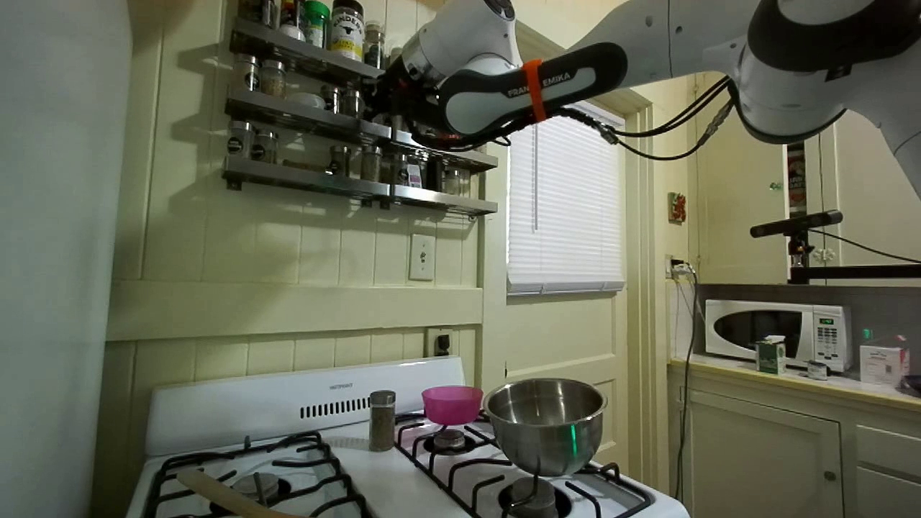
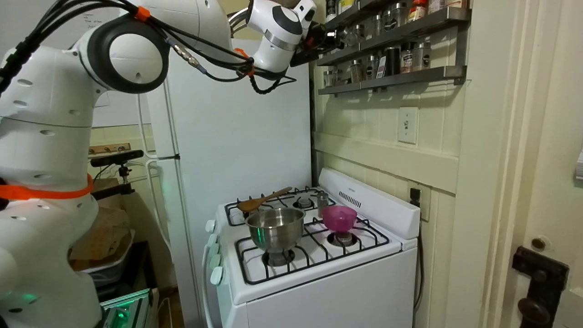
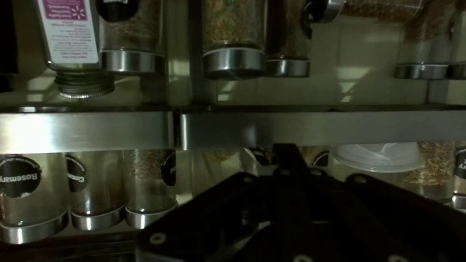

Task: Remove the jar from the top of the stack and place it on the middle shelf.

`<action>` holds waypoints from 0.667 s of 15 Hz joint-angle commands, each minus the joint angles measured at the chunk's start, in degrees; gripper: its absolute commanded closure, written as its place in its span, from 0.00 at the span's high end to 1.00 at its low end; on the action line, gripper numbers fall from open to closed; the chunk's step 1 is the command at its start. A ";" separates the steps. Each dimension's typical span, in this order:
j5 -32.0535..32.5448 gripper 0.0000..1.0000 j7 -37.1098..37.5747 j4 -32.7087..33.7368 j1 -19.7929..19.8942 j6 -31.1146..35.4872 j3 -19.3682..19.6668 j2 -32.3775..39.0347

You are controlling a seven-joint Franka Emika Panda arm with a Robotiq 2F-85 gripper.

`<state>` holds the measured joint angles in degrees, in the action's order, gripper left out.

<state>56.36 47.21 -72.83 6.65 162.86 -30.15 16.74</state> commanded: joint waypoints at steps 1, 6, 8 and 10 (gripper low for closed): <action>-1.58 0.00 -0.56 1.50 0.26 2.70 -0.88 1.57; -0.37 0.00 0.81 3.30 -0.20 5.86 -0.06 2.71; -0.12 0.00 0.67 4.10 -0.27 6.71 0.09 3.12; 0.00 0.00 0.67 4.75 -0.29 7.31 0.20 3.42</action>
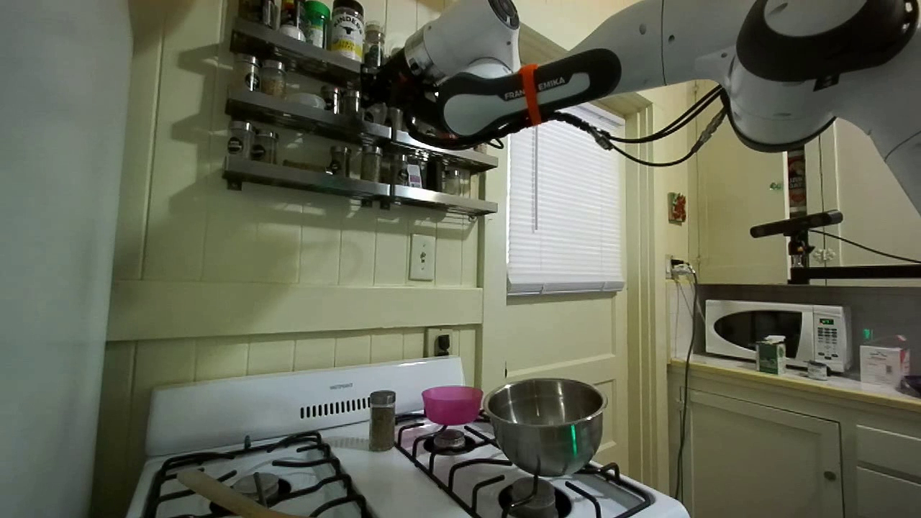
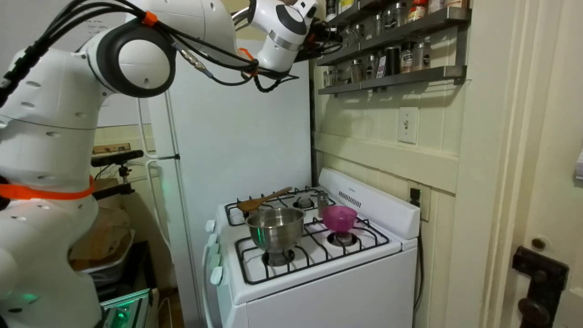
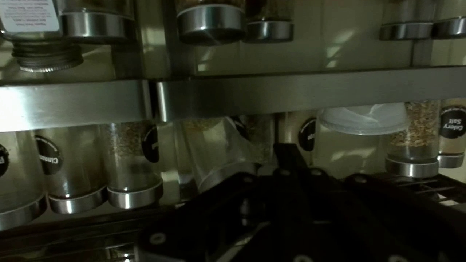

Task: Remove the jar from the top of the stack and place it on the middle shelf.

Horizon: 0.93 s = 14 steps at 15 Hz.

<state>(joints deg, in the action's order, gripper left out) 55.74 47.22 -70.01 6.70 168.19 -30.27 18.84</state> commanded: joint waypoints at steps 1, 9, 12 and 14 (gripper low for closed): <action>-0.03 0.00 -0.09 1.94 -0.08 1.93 -0.11 1.37; -0.15 0.00 -0.47 0.90 0.10 0.35 -0.35 0.74; 1.21 0.00 0.61 1.19 -0.28 0.20 0.67 0.15; 2.20 0.00 1.33 1.29 -0.53 -0.11 1.44 -0.28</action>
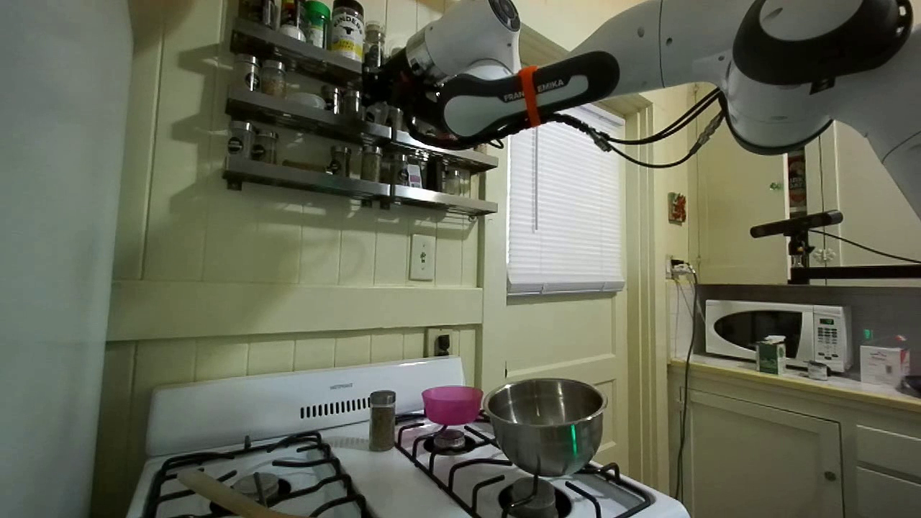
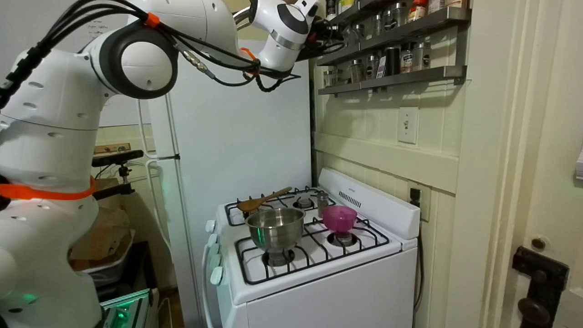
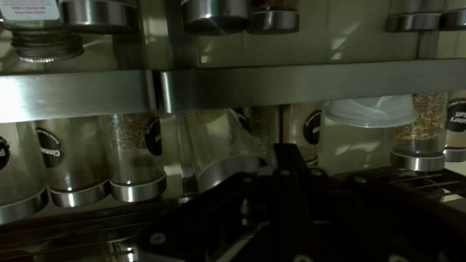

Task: Remove the jar from the top of the stack and place it on the middle shelf.

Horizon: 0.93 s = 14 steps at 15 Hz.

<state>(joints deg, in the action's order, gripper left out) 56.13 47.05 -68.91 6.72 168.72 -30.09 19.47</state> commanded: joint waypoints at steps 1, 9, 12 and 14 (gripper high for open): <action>2.38 0.00 1.87 0.04 -0.68 -1.27 1.74 -1.39; 0.33 0.00 -0.99 -3.23 0.66 -1.67 0.65 -3.76; -3.00 0.00 -4.29 -5.68 1.56 -2.74 -1.60 -4.44; -4.44 0.00 -5.96 -6.52 1.81 -3.96 -2.48 -4.72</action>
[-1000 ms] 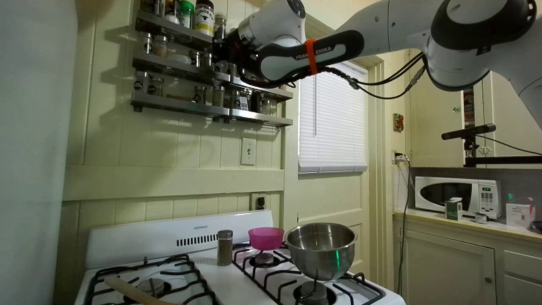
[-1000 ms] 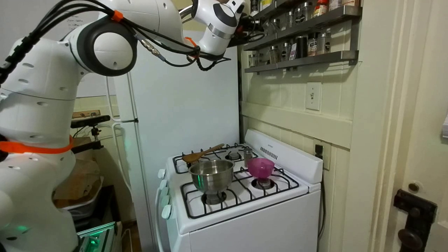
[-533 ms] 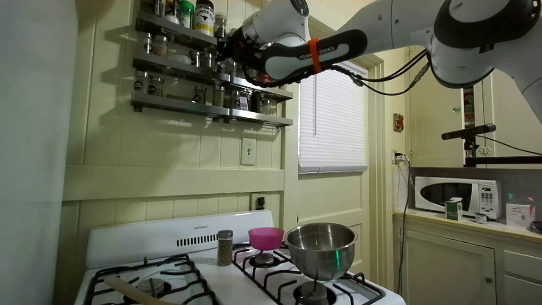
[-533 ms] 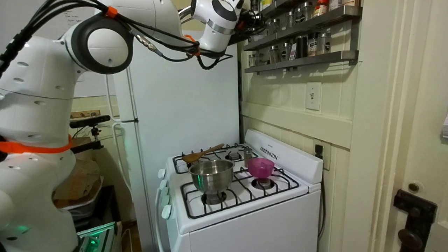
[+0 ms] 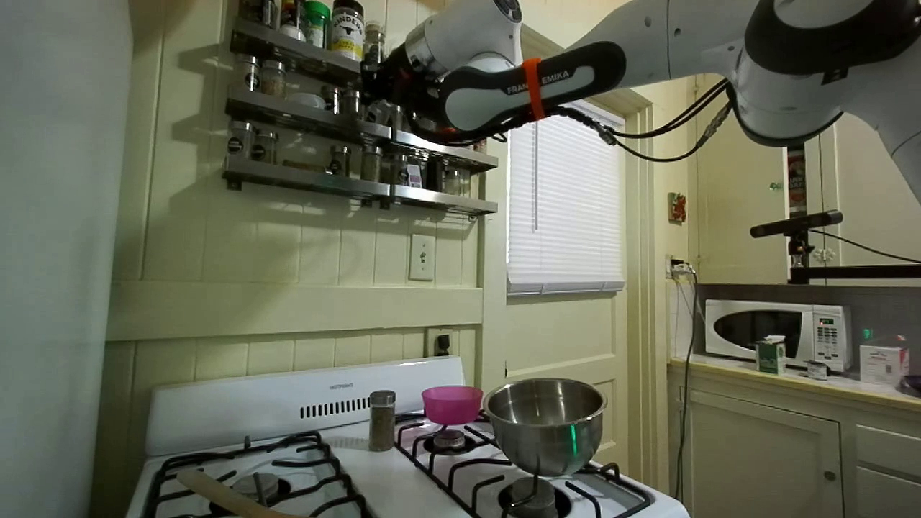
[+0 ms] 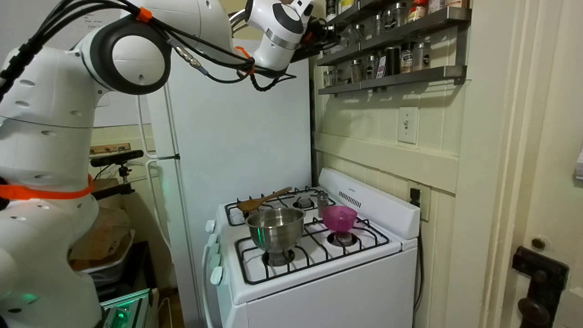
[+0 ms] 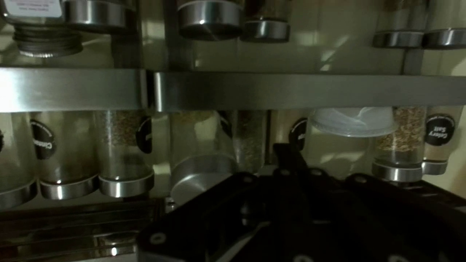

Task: Remove the jar from the top of the stack and place it on the middle shelf.

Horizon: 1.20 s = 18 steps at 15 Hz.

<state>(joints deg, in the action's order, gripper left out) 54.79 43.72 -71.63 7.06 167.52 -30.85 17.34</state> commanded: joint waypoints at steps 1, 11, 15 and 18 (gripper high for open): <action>-3.49 0.00 -2.99 -4.08 1.54 -3.81 -1.87 -2.91; -9.08 0.00 -5.59 -5.52 1.70 -20.46 -2.91 -9.70; -8.17 0.00 -4.68 -5.26 1.71 -23.72 -2.15 -10.51; -7.18 0.00 -3.89 -5.17 1.98 -23.62 -1.69 -10.13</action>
<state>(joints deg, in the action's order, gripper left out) 47.85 39.26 -75.12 8.42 144.89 -33.00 8.47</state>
